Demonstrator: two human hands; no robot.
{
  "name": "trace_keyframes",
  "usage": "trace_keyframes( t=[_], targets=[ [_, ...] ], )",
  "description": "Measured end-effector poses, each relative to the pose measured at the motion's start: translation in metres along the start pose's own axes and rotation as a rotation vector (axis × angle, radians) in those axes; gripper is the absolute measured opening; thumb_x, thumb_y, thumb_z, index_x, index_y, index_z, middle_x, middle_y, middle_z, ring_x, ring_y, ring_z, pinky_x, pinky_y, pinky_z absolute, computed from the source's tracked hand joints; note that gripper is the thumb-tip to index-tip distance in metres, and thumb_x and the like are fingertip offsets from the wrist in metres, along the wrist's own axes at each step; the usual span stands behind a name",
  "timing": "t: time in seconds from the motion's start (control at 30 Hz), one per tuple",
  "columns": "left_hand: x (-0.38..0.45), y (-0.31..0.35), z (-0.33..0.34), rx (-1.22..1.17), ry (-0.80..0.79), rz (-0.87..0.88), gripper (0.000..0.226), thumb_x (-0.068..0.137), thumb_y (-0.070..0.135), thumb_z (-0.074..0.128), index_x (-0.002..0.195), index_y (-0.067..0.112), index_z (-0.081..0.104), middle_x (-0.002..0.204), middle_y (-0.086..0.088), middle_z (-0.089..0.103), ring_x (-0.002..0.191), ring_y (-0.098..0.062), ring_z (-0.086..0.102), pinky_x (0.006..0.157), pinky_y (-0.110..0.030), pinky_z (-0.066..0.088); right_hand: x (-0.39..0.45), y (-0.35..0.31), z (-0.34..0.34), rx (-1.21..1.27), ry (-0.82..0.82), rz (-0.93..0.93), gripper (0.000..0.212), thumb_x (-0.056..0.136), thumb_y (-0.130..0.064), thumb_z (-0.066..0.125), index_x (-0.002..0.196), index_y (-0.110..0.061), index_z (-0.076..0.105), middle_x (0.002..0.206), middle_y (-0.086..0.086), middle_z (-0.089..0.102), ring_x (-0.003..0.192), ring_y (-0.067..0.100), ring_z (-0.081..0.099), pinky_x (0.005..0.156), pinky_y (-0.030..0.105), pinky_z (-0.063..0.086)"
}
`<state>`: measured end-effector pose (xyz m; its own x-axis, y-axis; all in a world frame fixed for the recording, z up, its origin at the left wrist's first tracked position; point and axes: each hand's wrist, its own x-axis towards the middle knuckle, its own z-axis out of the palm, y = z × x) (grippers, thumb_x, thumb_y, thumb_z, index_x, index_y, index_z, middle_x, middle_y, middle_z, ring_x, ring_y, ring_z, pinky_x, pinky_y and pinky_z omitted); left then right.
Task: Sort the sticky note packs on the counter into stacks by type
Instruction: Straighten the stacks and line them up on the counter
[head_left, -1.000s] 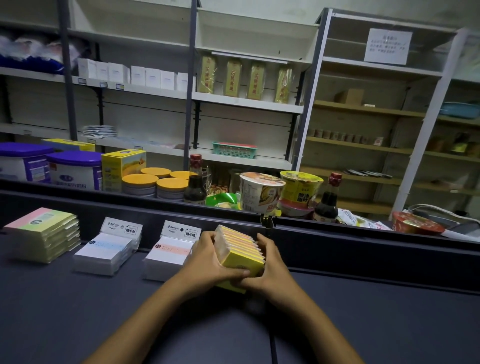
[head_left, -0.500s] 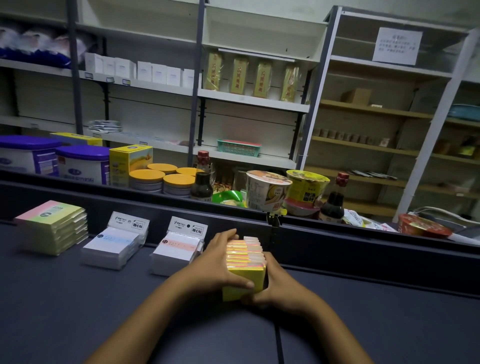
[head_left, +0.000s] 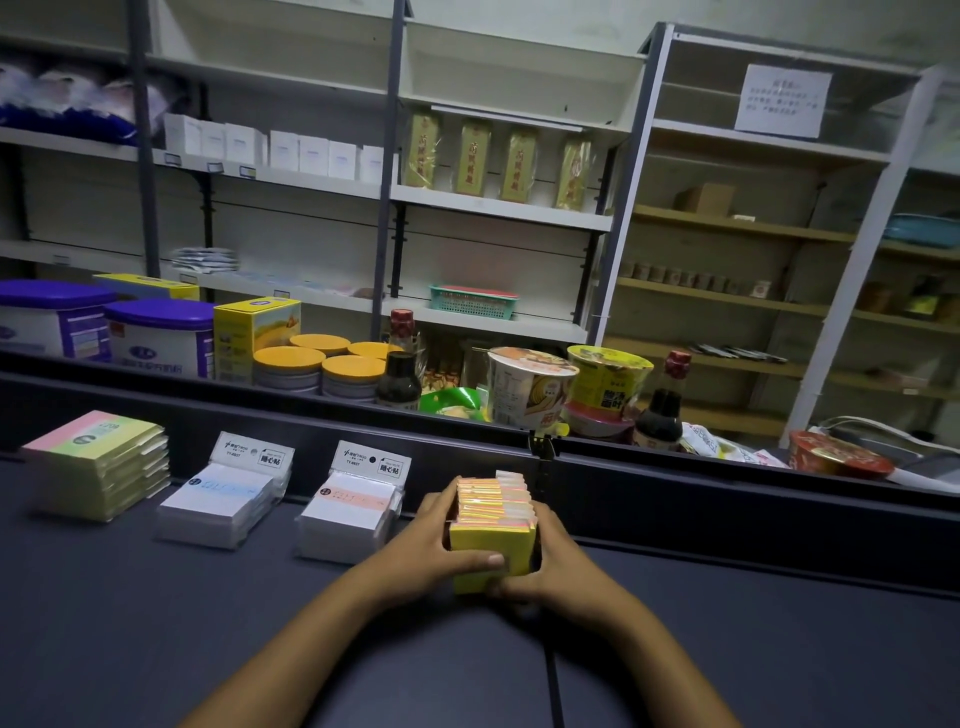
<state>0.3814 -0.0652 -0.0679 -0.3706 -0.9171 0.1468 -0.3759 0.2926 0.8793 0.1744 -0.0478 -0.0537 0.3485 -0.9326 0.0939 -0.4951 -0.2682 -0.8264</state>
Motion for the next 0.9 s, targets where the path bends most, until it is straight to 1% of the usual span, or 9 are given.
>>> trace_keyframes(
  t=[0.1, 0.2, 0.27, 0.4, 0.53, 0.63, 0.73, 0.8, 0.9],
  targets=[
    [0.002, -0.001, 0.007, 0.041, 0.001, -0.016, 0.115, 0.08, 0.047, 0.075, 0.157, 0.022, -0.007, 0.15, 0.008, 0.021, 0.132, 0.003, 0.028, 0.098, 0.001, 0.019, 0.0, 0.0, 0.002, 0.056, 0.029, -0.032, 0.086, 0.076, -0.019, 0.085, 0.146, -0.03, 0.036, 0.14, -0.007, 0.045, 0.126, 0.006, 0.052, 0.106, 0.027, 0.048],
    [0.004, -0.003, 0.01, 0.068, -0.003, -0.01, 0.112, 0.086, 0.043, 0.071, 0.156, 0.016, -0.012, 0.16, 0.006, 0.005, 0.135, 0.008, 0.009, 0.103, -0.004, 0.009, -0.001, 0.0, 0.009, 0.014, 0.039, -0.081, 0.077, 0.082, -0.018, 0.079, 0.145, -0.035, 0.039, 0.139, -0.012, 0.041, 0.129, -0.004, 0.044, 0.103, 0.011, 0.04],
    [0.006, -0.004, 0.01, 0.084, -0.011, -0.002, 0.109, 0.087, 0.04, 0.07, 0.156, 0.016, -0.011, 0.161, 0.006, 0.001, 0.134, 0.01, 0.006, 0.103, -0.004, 0.007, -0.002, -0.001, 0.014, 0.014, 0.053, -0.084, 0.077, 0.083, -0.015, 0.075, 0.147, -0.035, 0.036, 0.138, -0.01, 0.039, 0.129, -0.003, 0.043, 0.106, 0.014, 0.04],
    [0.007, -0.004, 0.009, 0.109, -0.01, 0.02, 0.108, 0.087, 0.036, 0.071, 0.156, 0.013, -0.009, 0.158, 0.005, 0.006, 0.137, 0.006, 0.008, 0.108, -0.008, 0.008, -0.003, -0.004, 0.021, 0.006, 0.095, -0.094, 0.08, 0.082, -0.009, 0.07, 0.148, -0.033, 0.033, 0.136, -0.006, 0.037, 0.132, 0.004, 0.041, 0.113, 0.027, 0.039],
    [0.003, -0.001, 0.009, 0.097, 0.009, 0.066, 0.098, 0.087, 0.031, 0.073, 0.157, 0.014, 0.006, 0.15, -0.001, 0.022, 0.145, -0.008, 0.021, 0.121, -0.022, 0.014, -0.005, -0.004, 0.021, -0.004, 0.095, -0.093, 0.08, 0.085, -0.007, 0.069, 0.152, -0.027, 0.029, 0.138, -0.003, 0.035, 0.135, 0.009, 0.039, 0.116, 0.032, 0.037],
    [0.0, 0.003, 0.005, 0.065, 0.042, 0.11, 0.092, 0.084, 0.03, 0.076, 0.153, 0.025, 0.016, 0.139, 0.003, 0.032, 0.136, 0.001, 0.034, 0.113, -0.012, 0.022, -0.006, -0.008, 0.017, 0.017, 0.095, -0.121, 0.076, 0.085, -0.009, 0.072, 0.148, -0.03, 0.035, 0.136, -0.004, 0.039, 0.129, 0.002, 0.045, 0.109, 0.021, 0.042],
    [0.003, 0.002, -0.001, 0.035, 0.086, 0.131, 0.081, 0.082, 0.031, 0.078, 0.143, 0.039, 0.026, 0.134, 0.01, 0.039, 0.121, 0.02, 0.039, 0.098, 0.002, 0.027, -0.003, -0.011, 0.016, 0.042, 0.153, -0.142, 0.074, 0.083, -0.011, 0.076, 0.146, -0.028, 0.041, 0.134, -0.005, 0.043, 0.126, 0.002, 0.049, 0.108, 0.023, 0.043],
    [0.002, -0.001, -0.001, 0.077, 0.064, 0.12, 0.078, 0.083, 0.032, 0.077, 0.142, 0.041, 0.027, 0.135, 0.009, 0.04, 0.12, 0.019, 0.039, 0.095, 0.006, 0.025, -0.003, -0.011, 0.018, -0.001, 0.14, -0.138, 0.074, 0.084, -0.013, 0.076, 0.147, -0.028, 0.04, 0.133, -0.005, 0.044, 0.127, 0.003, 0.047, 0.111, 0.024, 0.04],
    [0.001, -0.005, 0.002, 0.105, 0.049, 0.121, 0.078, 0.084, 0.033, 0.076, 0.148, 0.033, 0.03, 0.14, 0.005, 0.04, 0.125, 0.013, 0.037, 0.097, 0.006, 0.021, -0.004, -0.01, 0.021, -0.034, 0.114, -0.126, 0.075, 0.084, -0.016, 0.076, 0.147, -0.03, 0.038, 0.133, -0.003, 0.045, 0.126, 0.001, 0.047, 0.109, 0.019, 0.039]
  ],
)
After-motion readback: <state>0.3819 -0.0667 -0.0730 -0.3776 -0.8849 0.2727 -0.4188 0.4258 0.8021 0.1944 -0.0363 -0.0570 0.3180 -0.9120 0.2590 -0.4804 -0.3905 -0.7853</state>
